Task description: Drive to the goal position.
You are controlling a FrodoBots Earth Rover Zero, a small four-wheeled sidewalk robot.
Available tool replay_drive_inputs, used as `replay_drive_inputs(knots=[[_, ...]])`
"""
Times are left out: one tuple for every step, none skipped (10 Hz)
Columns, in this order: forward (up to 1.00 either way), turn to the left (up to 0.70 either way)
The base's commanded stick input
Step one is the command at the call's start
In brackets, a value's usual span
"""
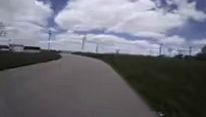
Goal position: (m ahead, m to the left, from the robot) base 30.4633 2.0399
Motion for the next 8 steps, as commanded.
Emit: replay_drive_inputs(knots=[[1.00,0.04],[1.00,0.23],[1.00,0.19],[1.00,0.00],[1.00,0.00],[1.00,0.00],[1.00,0.00],[1.00,0.14]])
